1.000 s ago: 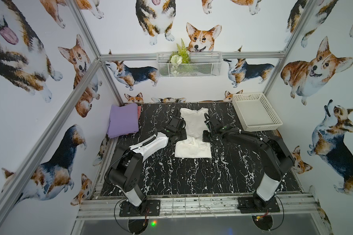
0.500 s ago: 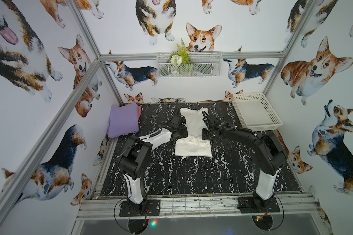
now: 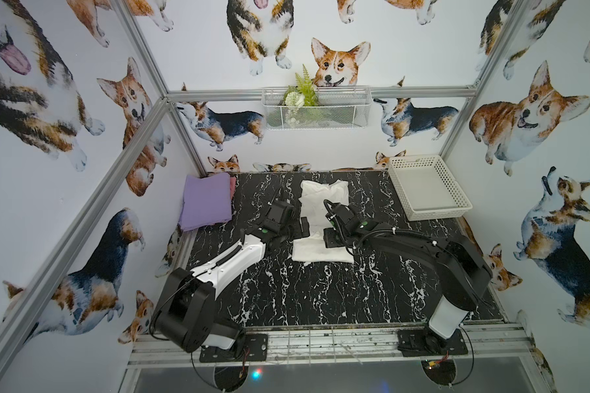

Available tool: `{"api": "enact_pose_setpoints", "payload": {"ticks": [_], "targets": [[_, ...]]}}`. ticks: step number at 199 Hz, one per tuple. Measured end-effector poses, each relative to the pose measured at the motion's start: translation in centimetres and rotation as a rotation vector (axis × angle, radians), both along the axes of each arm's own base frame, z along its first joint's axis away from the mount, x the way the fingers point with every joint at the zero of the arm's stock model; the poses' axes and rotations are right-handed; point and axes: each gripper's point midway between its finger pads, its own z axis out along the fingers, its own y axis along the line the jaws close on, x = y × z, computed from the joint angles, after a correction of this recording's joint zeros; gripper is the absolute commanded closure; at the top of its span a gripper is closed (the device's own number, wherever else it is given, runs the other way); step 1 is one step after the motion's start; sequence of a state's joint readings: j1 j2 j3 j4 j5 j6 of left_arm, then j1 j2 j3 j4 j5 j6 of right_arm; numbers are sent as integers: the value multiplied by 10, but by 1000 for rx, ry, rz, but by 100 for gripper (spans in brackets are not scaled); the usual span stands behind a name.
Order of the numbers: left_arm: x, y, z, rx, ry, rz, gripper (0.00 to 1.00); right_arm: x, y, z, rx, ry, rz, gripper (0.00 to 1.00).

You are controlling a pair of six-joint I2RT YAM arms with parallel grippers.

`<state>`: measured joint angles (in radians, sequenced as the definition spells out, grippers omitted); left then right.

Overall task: Fold and stack t-shirts
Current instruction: Fold the T-shirt.

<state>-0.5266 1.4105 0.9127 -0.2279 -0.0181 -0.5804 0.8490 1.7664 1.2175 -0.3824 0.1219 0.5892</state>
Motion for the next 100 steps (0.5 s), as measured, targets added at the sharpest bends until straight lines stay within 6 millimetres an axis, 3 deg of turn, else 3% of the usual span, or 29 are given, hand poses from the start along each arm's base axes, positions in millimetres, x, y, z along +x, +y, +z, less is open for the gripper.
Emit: {"api": "enact_pose_setpoints", "payload": {"ticks": [25,100], "targets": [[-17,11,-12,11,21,12,0,-8,16,-27,3,62,25,38],[-26,16,-24,10,54,27,0,14,48,-47,24,73,33,38]]}}
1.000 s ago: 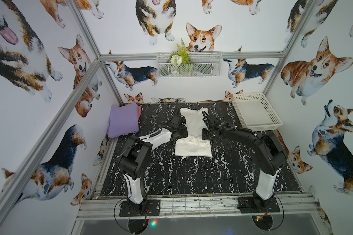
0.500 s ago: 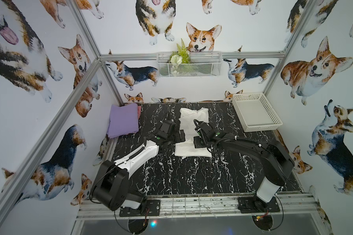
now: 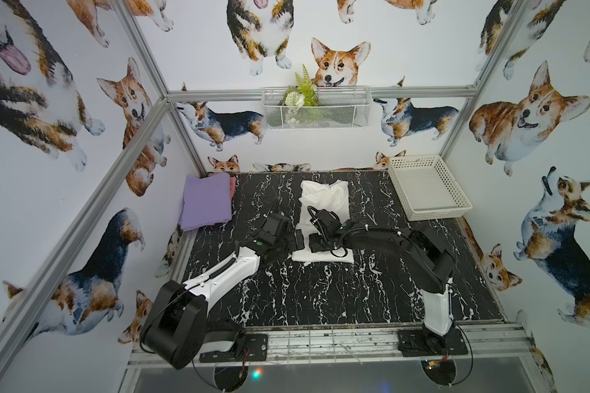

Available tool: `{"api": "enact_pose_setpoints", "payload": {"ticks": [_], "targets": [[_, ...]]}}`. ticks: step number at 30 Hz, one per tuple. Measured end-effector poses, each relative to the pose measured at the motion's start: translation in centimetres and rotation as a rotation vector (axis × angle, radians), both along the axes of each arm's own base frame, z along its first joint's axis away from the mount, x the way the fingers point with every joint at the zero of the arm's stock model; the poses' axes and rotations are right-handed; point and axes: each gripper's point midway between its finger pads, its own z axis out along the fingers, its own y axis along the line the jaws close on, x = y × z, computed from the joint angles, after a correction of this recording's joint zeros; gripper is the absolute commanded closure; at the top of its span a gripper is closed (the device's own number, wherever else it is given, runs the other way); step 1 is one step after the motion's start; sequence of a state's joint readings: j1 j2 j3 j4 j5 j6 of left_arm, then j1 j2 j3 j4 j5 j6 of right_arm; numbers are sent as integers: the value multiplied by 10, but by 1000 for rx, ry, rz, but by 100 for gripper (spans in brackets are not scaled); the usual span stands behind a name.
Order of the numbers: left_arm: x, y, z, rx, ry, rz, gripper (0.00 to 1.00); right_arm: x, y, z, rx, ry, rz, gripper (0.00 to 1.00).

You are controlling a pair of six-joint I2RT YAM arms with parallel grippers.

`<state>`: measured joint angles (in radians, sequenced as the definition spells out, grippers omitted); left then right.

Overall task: Fold and stack t-shirts
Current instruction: Fold the T-shirt, then smooth out the T-shirt at the center of the board.

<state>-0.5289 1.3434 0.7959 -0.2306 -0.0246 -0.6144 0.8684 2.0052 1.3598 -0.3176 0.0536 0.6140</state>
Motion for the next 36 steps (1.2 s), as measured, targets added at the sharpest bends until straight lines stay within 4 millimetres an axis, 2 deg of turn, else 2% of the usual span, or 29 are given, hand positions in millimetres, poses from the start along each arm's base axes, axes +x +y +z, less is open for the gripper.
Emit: {"api": "enact_pose_setpoints", "payload": {"ticks": [9,16,22,24,26,29,33,35,36], "targets": [[0,0,-4,1,11,5,0,14,-2,-7,-20,-13,-29,39],[1,-1,-8,1,21,5,0,53,-7,8,-36,-99,-68,38],[0,-2,-10,-1,29,5,1,97,-12,13,-58,-149,-82,38],[0,-3,-10,-2,31,3,0,113,-11,21,-66,-173,-81,38],[0,-3,-11,-1,33,3,0,130,-12,37,-64,-211,-80,38],[1,-3,-12,0,35,2,0,140,-14,65,-59,-264,-70,38],[2,-5,-16,2,46,-1,0,127,-20,109,-24,-315,-54,38],[3,-6,-17,0,48,-2,1,114,-30,121,-9,-322,-55,39],[4,-6,-17,-1,46,-2,0,107,-35,120,-6,-316,-58,39]]}}
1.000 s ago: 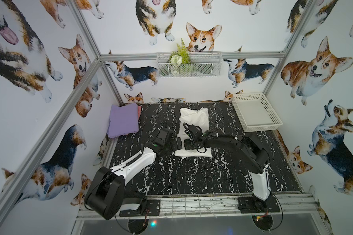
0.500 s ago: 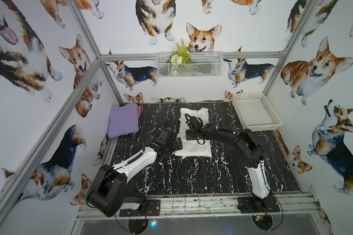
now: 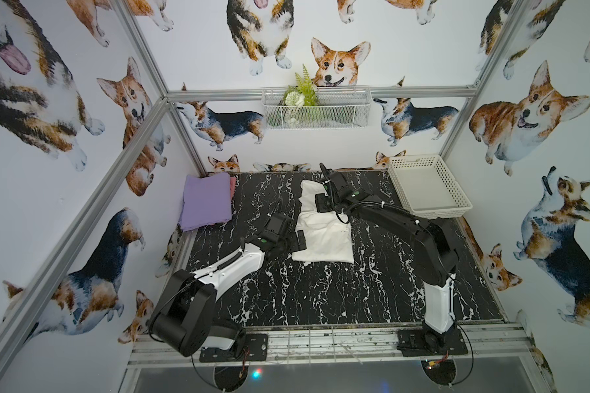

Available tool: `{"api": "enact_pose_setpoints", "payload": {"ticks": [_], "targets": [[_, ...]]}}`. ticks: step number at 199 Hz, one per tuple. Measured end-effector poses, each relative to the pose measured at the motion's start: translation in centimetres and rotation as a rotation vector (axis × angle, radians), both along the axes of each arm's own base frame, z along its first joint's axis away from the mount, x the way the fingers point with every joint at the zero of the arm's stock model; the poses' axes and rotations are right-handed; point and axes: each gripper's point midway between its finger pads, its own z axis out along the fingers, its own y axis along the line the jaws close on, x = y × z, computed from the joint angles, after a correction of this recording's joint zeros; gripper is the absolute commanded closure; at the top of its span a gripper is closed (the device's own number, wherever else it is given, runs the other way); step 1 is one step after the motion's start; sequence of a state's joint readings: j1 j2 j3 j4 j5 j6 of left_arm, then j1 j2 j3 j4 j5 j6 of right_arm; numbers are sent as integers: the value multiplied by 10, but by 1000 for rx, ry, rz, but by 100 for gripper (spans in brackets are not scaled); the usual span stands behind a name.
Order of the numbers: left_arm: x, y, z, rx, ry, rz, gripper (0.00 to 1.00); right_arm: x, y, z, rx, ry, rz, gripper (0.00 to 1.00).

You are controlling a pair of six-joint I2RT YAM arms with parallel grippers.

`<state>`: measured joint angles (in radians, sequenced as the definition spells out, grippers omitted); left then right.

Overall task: Fold and stack t-shirts
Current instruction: Smooth out the T-shirt at the center of the board.

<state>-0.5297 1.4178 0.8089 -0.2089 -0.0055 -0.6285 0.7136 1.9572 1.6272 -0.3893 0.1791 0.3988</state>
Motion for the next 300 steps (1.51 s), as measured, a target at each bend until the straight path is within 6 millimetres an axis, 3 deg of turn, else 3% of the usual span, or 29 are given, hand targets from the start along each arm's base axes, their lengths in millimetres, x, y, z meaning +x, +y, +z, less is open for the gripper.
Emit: {"api": "enact_pose_setpoints", "payload": {"ticks": [23,47,65,98,133,157,207,231,245,277,300], "targets": [[2,-1,1,-3,-4,0,0,-33,-11,-35,-2,97,-2,39],[3,-2,3,-5,-10,1,0,-65,5,-60,-5,173,57,39],[6,-3,8,-11,-22,2,1,-73,19,-71,13,195,80,39],[8,-4,12,-16,-30,2,1,-68,28,-98,2,236,65,39],[8,-3,12,-15,-33,4,0,-48,40,-107,10,233,55,39],[8,-3,12,-15,-32,4,0,-21,37,-108,24,218,17,39],[6,-3,13,-16,-33,3,1,60,24,-69,58,107,-59,39],[1,3,10,-2,-30,12,0,74,10,-48,41,72,-80,39],[-2,9,7,14,-32,24,0,60,1,-39,34,78,-75,38],[-15,22,-9,45,-16,50,0,-3,-42,-22,34,97,-80,38],[-20,21,-21,36,5,41,5,-34,-66,-32,44,114,-97,38]]}}
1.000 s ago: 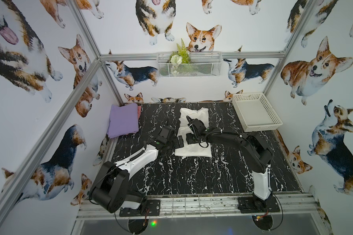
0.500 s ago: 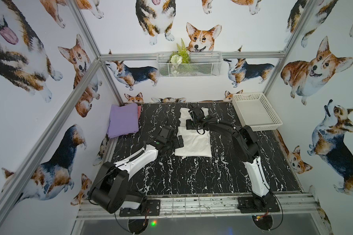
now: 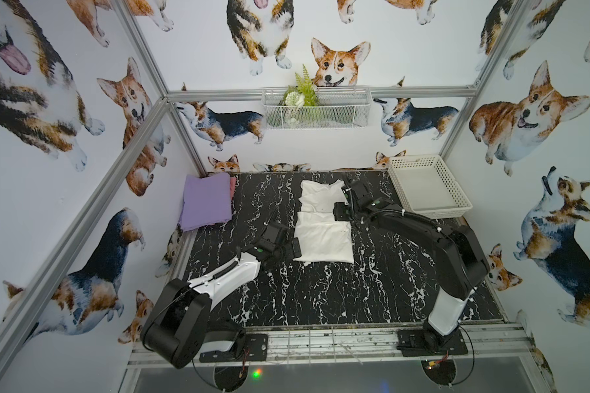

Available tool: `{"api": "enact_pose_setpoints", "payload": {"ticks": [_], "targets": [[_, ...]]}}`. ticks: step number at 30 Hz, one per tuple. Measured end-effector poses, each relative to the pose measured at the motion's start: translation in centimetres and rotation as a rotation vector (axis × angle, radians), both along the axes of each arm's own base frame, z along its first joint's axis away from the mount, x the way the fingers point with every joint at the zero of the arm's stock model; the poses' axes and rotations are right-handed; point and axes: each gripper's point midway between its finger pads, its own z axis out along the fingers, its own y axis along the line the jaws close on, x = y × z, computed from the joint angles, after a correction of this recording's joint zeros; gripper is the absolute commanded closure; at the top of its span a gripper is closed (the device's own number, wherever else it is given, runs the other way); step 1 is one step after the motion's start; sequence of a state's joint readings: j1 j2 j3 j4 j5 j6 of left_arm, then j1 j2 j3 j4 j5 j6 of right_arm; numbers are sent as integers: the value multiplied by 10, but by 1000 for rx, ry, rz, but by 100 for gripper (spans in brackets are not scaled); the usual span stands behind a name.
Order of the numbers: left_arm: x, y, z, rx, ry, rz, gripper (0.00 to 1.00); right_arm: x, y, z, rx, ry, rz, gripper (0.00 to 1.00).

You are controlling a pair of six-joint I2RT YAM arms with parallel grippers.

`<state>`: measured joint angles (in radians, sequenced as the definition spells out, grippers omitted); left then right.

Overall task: Fold and stack t-shirts
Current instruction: Smooth out the T-shirt at the center of the board.

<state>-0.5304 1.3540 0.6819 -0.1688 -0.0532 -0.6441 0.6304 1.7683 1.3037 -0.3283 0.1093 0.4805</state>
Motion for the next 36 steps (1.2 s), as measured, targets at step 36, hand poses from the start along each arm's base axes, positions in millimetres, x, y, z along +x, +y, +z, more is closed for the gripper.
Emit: {"api": "enact_pose_setpoints", "payload": {"ticks": [36], "targets": [[0,-11,-12,-31,28,-33,5,-7,-36,-24,18,63,-114,38]]}}
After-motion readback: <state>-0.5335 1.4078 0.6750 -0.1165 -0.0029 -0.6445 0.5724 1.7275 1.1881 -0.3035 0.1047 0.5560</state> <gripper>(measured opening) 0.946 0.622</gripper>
